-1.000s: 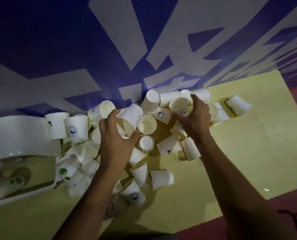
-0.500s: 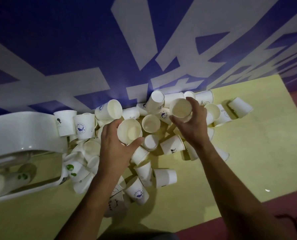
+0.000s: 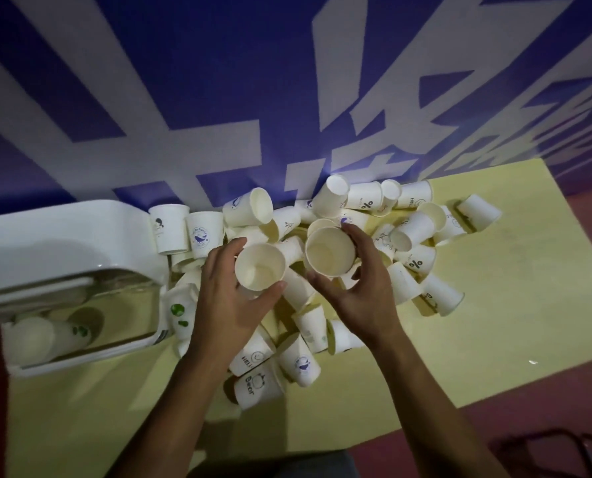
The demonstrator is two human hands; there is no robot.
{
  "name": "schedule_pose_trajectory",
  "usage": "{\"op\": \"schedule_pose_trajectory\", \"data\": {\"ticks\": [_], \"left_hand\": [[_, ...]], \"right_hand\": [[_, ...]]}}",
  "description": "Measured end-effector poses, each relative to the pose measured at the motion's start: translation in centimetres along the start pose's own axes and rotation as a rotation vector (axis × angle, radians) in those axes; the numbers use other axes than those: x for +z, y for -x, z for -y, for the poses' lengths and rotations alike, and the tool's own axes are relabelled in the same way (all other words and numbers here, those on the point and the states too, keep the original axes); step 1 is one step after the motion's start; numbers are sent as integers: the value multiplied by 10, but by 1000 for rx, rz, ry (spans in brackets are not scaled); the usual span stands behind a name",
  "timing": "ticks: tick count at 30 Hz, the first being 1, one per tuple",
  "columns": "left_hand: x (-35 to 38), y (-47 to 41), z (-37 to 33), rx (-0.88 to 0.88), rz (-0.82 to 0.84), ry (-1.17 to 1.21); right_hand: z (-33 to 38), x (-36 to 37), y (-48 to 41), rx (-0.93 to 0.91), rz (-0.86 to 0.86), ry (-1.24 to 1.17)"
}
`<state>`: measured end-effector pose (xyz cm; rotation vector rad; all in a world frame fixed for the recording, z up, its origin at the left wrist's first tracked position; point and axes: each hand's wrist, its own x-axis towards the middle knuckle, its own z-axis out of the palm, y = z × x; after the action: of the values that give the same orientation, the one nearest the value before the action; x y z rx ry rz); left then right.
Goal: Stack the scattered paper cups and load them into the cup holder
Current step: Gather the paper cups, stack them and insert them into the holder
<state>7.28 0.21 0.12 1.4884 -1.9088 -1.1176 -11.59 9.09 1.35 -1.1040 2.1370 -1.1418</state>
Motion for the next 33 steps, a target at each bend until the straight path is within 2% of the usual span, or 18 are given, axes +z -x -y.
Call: {"op": "schedule_pose_trajectory", "data": {"ticks": [4, 8, 21, 33], "left_hand": [[-39, 13, 20, -23, -18, 13], [-87, 27, 46, 31, -47, 60], [-236, 68, 165, 9, -163, 89], [-279, 66, 227, -32, -259, 25]], "right_hand": [[28, 29, 20, 2, -1, 13], [61, 67, 45, -25, 30, -25], [156, 232, 116, -82, 185, -73], [175, 290, 130, -47, 217, -18]]}}
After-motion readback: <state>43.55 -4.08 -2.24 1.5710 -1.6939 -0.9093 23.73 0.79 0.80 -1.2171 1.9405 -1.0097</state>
